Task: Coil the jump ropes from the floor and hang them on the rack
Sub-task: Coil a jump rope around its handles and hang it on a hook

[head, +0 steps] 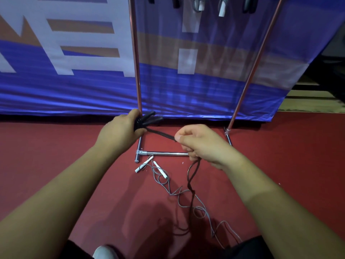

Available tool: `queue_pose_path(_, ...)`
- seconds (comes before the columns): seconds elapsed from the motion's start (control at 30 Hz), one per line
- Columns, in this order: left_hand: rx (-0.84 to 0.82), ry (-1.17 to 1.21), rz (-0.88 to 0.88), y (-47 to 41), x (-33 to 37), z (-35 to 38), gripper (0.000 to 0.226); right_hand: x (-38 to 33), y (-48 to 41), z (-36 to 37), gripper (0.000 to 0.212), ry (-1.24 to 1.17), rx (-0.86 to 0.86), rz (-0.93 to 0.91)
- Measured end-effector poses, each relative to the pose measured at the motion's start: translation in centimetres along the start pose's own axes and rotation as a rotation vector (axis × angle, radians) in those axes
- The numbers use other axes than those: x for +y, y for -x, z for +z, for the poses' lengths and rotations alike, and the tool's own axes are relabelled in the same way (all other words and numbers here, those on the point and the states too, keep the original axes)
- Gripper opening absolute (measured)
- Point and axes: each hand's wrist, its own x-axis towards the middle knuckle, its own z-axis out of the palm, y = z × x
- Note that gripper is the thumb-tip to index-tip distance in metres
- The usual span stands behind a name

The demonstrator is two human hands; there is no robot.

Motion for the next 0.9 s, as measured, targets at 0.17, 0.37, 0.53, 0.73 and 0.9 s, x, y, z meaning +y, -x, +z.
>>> queue_pose_path(0.17,-0.328,-0.160,0.192,0.9,2.5,0.4,0.036,-0.8,0.1,-0.8,0.008,0.194,0.219,-0.194)
queue_pose_path(0.37,-0.301,-0.131,0.434,1.8,4.7,0.7,0.044,-0.2,-0.7,-3.0,0.008,0.199,0.416,-0.250)
queue_pose_path(0.53,-0.231,0.175,0.630,2.2,4.8,-0.5,0.031,1.2,-1.7,-4.6,0.015,0.134,0.429,-0.280)
queue_pose_path(0.73,-0.414,1.225,0.221,3.4,6.0,-0.6,0.028,2.3,-2.3,-4.6,0.018,0.147,0.332,-0.295)
queue_pose_path(0.9,-0.257,1.540,0.015,2.2,5.8,-0.7,0.041,1.7,-2.3,-3.6,0.013,0.270,0.183,-0.283)
